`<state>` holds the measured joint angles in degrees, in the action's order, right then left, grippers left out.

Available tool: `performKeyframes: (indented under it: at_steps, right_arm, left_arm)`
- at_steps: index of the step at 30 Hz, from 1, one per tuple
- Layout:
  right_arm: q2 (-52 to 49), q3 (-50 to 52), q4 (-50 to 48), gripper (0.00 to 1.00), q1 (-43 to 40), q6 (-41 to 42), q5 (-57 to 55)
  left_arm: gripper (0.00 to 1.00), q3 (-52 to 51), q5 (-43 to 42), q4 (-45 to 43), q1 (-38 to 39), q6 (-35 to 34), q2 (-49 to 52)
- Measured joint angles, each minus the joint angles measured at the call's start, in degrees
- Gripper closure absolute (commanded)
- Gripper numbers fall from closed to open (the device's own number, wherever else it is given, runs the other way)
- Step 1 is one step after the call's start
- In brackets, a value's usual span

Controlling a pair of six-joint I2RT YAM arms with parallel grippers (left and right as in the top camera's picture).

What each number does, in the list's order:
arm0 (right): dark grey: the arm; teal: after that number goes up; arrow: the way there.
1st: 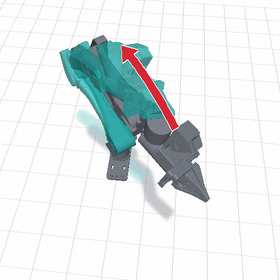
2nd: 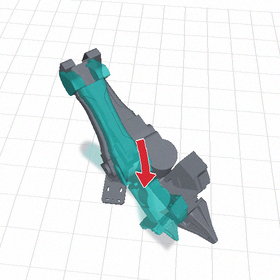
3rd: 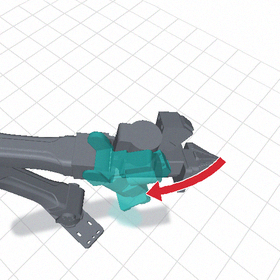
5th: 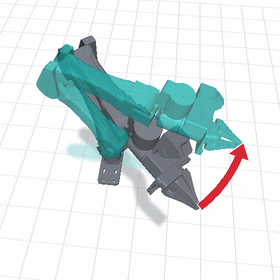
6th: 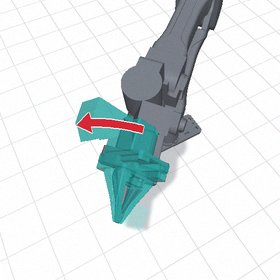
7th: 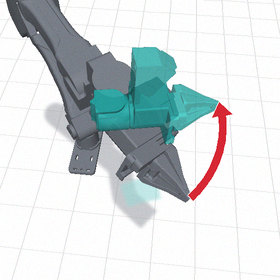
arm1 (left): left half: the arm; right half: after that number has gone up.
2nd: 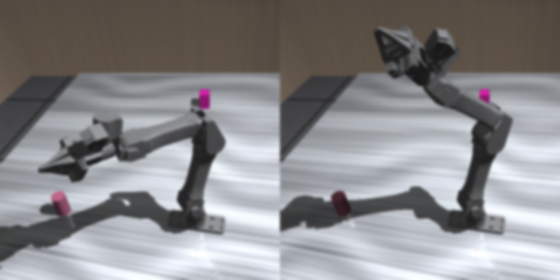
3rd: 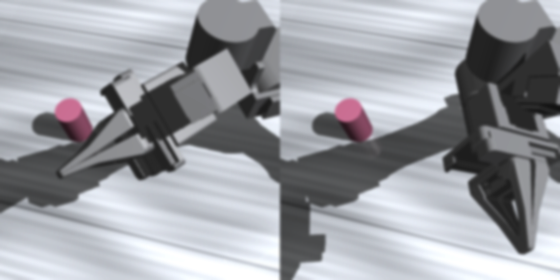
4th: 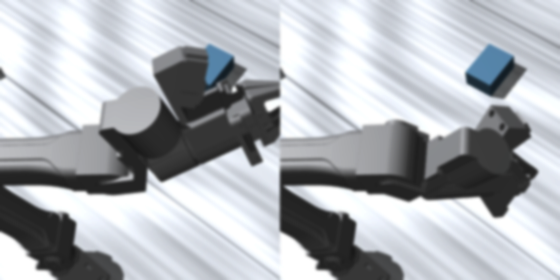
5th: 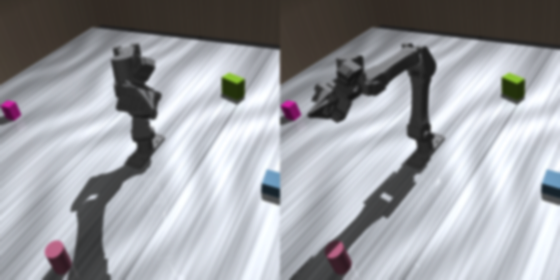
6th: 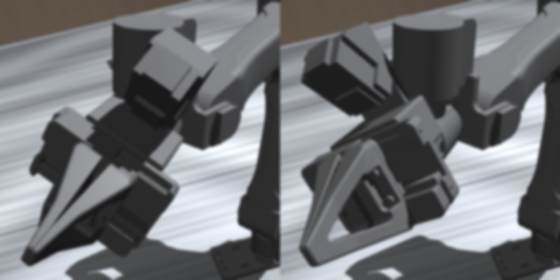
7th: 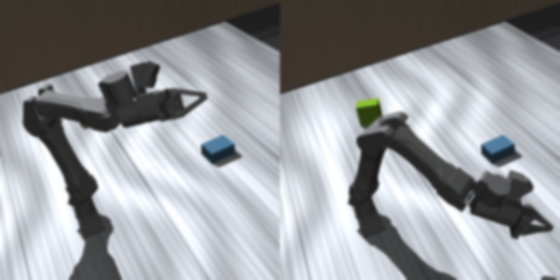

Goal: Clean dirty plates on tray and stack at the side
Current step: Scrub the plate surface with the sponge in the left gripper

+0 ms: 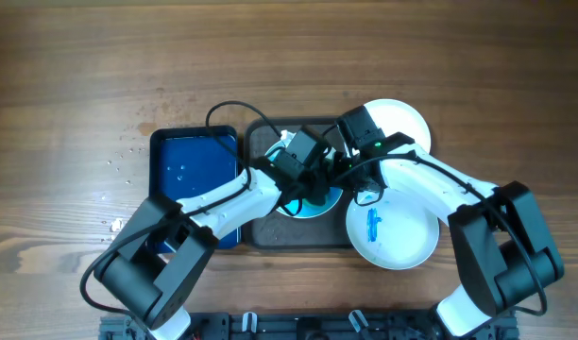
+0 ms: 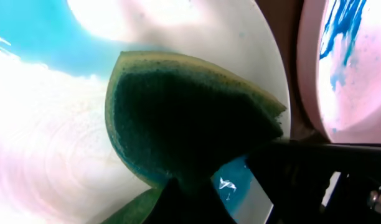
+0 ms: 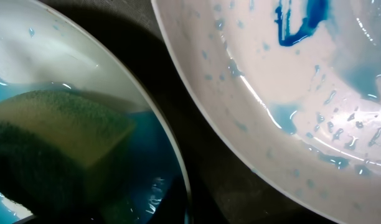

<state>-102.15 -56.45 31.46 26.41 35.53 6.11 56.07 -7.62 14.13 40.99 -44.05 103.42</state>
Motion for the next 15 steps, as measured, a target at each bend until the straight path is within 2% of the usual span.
performKeyframes:
  at_steps: [4, 7, 11, 15]
  right_arm:
    - [0.0, 0.0, 0.0, 0.96, 0.0, 0.0, 0.0]
    - [0.0, 0.0, 0.0, 0.96, 0.0, 0.0, 0.0]
    - [0.0, 0.0, -0.4, 0.96, 0.2, 0.0, 0.1]
    - [0.0, 0.0, -0.4, 0.96, 0.3, 0.0, 0.3]
  left_arm:
    - [0.96, -0.1, 0.3, -0.7, -2.5, -1.6, 0.2]
    - [0.96, -0.1, 1.0, -0.2, -7.7, -2.2, 0.4]
    - [0.96, 0.4, 1.2, 3.8, -14.9, -2.4, 0.5]
    - [0.96, 1.4, 1.8, 7.6, -16.1, -2.1, 0.5]
